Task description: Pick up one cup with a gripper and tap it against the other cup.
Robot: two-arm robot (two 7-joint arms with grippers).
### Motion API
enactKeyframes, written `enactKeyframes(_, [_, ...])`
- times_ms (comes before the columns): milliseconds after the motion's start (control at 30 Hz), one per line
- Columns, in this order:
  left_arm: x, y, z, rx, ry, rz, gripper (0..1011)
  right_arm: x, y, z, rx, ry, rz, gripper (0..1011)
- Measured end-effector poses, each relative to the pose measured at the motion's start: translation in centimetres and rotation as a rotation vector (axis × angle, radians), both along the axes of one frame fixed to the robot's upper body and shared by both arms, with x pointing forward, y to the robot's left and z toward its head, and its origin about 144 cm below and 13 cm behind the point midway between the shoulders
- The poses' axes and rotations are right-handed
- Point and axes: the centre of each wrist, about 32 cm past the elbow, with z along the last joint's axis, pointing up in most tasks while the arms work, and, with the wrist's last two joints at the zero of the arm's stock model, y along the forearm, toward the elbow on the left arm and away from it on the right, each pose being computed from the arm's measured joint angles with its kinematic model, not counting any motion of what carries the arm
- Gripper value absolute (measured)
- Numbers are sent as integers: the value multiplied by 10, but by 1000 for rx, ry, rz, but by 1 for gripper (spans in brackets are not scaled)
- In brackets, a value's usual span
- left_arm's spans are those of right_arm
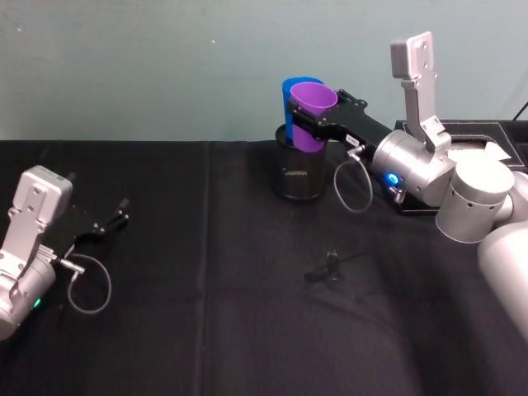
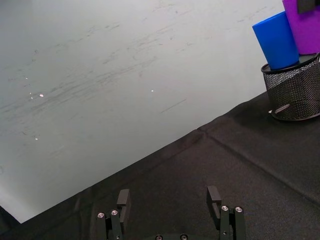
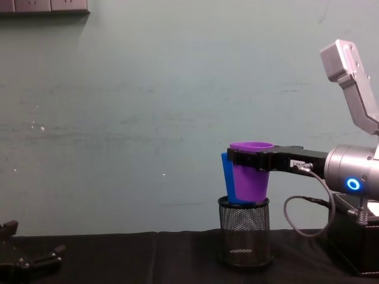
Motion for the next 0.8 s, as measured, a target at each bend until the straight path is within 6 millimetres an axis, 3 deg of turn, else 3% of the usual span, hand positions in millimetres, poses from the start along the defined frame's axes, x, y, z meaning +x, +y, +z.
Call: enactKeyframes(800, [0, 0, 0, 0, 0, 0, 1000, 3, 0, 5, 6, 8, 2, 726])
